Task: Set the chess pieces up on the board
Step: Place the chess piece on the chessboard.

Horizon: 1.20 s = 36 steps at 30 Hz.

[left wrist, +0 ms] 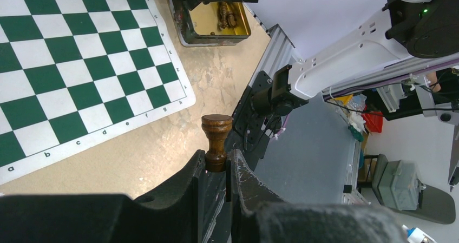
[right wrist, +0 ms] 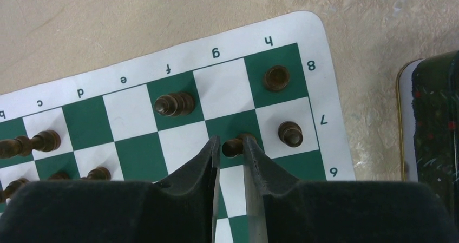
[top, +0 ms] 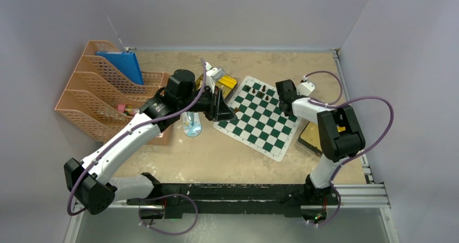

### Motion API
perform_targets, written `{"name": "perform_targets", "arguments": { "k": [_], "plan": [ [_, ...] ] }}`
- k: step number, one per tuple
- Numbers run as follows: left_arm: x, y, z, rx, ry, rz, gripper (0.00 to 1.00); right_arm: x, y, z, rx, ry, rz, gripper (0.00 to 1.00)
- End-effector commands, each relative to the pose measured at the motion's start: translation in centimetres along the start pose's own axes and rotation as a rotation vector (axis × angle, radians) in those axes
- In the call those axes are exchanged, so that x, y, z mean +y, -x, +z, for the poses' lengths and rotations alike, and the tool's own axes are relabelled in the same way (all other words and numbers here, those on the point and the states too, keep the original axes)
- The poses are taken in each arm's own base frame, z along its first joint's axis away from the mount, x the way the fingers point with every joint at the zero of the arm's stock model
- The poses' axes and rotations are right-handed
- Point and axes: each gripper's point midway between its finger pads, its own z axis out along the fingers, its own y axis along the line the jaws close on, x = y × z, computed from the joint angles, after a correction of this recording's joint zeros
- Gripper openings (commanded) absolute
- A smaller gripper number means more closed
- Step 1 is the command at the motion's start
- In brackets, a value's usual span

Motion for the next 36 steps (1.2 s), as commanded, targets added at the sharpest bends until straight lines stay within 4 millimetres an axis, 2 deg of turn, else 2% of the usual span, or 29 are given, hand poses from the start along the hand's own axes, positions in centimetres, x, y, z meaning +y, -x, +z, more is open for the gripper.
{"name": "perform_targets", "arguments": {
  "k": [1,14,26,36],
  "plan": [
    [-1.02,1.40,-0.25,-0.043,-0.036,0.034,0.00,0.92,0.91,-1.09,-0.027,0.039,0.016,0.25],
    [-1.13,1.52,-0.34,-0.045,-0.036,0.037,0.00,0.14,0.31,-0.90,-0.002,-0.009,-0.009,0.25],
    [-1.02,1.43,-0.30,-0.042,-0.032,0.037,0.00,0.80,0.38,-1.03,-0.001,0.027,-0.008,0.17],
    [-0.95,1.53,-0.17,-0.043,-0.032,0.039,0.00,0.97,0.42,-0.78,-0.004,0.030,-0.007,0.17]
  ]
}}
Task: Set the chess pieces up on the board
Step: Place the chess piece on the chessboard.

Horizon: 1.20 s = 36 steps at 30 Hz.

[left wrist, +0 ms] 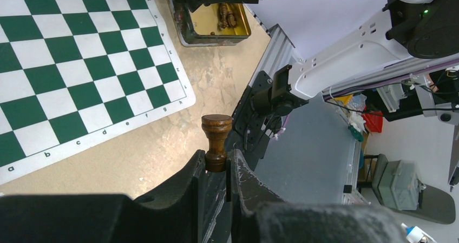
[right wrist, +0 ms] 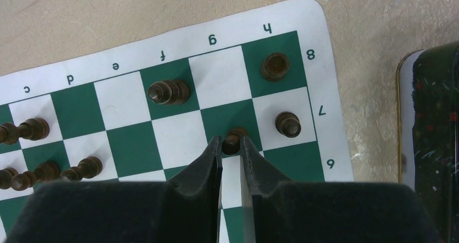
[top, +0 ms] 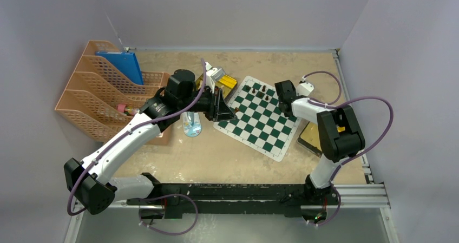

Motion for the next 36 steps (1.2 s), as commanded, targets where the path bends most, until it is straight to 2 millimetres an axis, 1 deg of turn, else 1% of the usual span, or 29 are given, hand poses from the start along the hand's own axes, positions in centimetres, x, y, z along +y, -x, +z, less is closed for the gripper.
{"name": "perform_targets", "arguments": {
  "k": [1,20,26,31,34,36],
  "plan": [
    [-1.0,1.6,-0.2,-0.044,-0.032,0.039,0.00,1.0,1.3,-0.4,-0.037,0.026,0.019,0.17],
    [-1.0,1.9,-0.3,-0.046,-0.025,0.058,0.00,0.7,1.1,0.0,-0.038,0.001,0.016,0.21],
    [-1.0,1.8,-0.3,-0.043,-0.026,0.058,0.00,0.9,1.3,-0.1,-0.040,0.005,0.025,0.26],
    [-0.7,1.4,-0.5,-0.032,-0.004,0.047,0.00,0.8,2.1,-1.1,-0.039,0.004,0.016,0.34],
    [0.0,0.6,-0.4,0.000,0.024,0.014,0.00,1.0,3.1,-2.1,-0.054,0.037,0.004,0.38],
    [0.1,-0.2,-0.4,0.038,0.025,-0.012,0.00,1.4,4.1,-3.0,-0.067,0.059,-0.016,0.42]
  ]
}}
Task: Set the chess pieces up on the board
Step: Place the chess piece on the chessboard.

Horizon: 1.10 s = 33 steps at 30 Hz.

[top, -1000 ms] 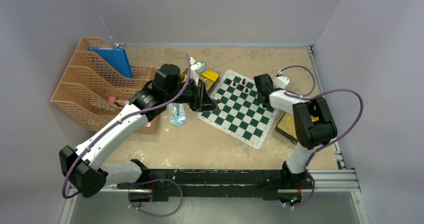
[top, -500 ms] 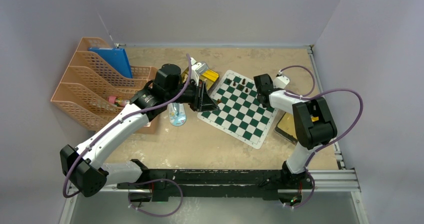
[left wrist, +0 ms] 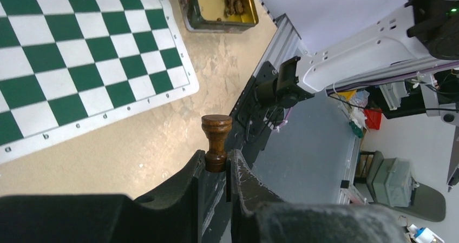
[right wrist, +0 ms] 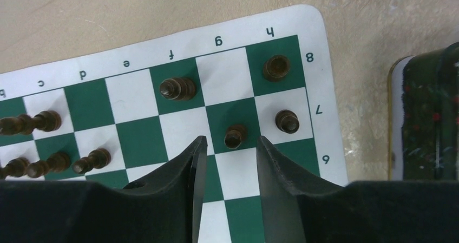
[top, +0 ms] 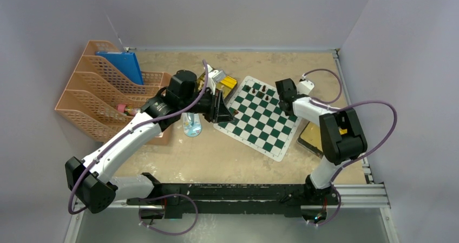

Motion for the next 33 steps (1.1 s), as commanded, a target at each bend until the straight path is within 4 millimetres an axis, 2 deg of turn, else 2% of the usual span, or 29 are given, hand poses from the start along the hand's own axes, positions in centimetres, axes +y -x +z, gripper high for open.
{"name": "perform_targets", "arguments": {
  "k": [1,4,8,11,12,17,21,24,28,33],
  "plan": [
    [-0.6,0.2,-0.7,0.031,0.003,0.001,0.00,1.3,4.1,-2.8,-0.074,0.056,-0.010,0.42],
    [-0.6,-0.3,-1.1,0.068,0.028,-0.023,0.00,1.9,5.7,-4.2,-0.090,0.084,-0.034,0.43],
    [-0.3,-1.0,-1.7,0.117,0.074,-0.068,0.00,2.6,6.6,-6.6,-0.078,0.173,-0.065,0.45],
    [-0.3,-1.9,-1.6,0.199,0.082,-0.131,0.00,4.2,6.8,-8.6,-0.052,0.296,-0.100,0.44],
    [-0.1,-2.2,-1.4,0.237,0.080,-0.161,0.00,5.4,6.7,-9.6,-0.040,0.379,-0.130,0.44],
    [-1.3,-2.9,-1.7,0.346,0.018,-0.245,0.00,10.1,4.8,-16.6,-0.036,0.833,-0.318,0.43],
    [-1.6,-3.0,-2.3,0.387,-0.040,-0.340,0.00,11.7,3.4,-23.0,-0.122,1.126,-0.490,0.44],
    [-1.2,-2.9,-2.6,0.396,-0.048,-0.392,0.00,11.9,0.6,-28.3,-0.187,1.366,-0.707,0.45],
    [-0.6,-3.0,-2.7,0.424,-0.067,-0.452,0.00,11.0,-2.7,-34.4,-0.380,1.560,-0.940,0.48],
    [0.1,-3.0,-2.4,0.432,-0.049,-0.491,0.01,9.8,-4.3,-39.1,-0.531,1.754,-1.068,0.50]
  ]
}}
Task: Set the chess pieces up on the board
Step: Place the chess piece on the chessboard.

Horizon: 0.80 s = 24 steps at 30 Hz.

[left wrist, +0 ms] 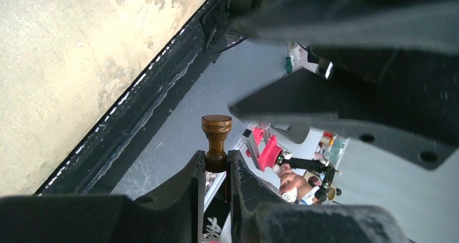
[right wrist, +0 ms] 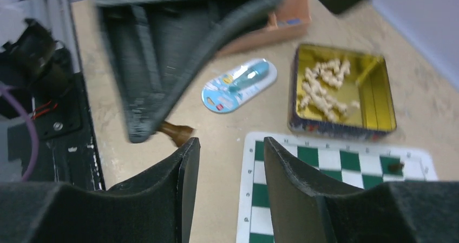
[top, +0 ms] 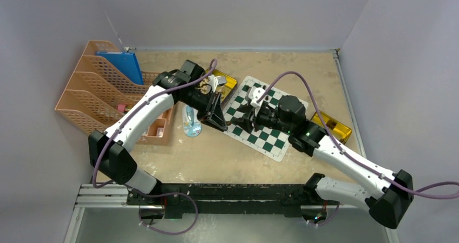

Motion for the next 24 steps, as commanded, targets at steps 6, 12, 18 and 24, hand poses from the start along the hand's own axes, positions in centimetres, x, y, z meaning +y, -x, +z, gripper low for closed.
{"name": "perform_targets", "arguments": {
  "k": [6,12,18,24],
  "plan": [
    [-1.8,0.5,-0.5,0.020,-0.076,-0.011,0.00,4.5,2.4,-0.3,-0.103,0.206,-0.462,0.53],
    [-1.9,0.5,-0.4,0.026,-0.084,-0.014,0.00,4.6,1.7,0.6,-0.038,0.222,-0.540,0.52],
    [-1.9,0.4,-0.4,0.040,-0.091,-0.019,0.02,4.8,2.0,1.1,-0.048,0.216,-0.585,0.42],
    [-2.3,1.2,-0.6,0.016,-0.077,-0.006,0.11,4.8,2.3,0.8,-0.087,0.183,-0.537,0.16]
  ]
}}
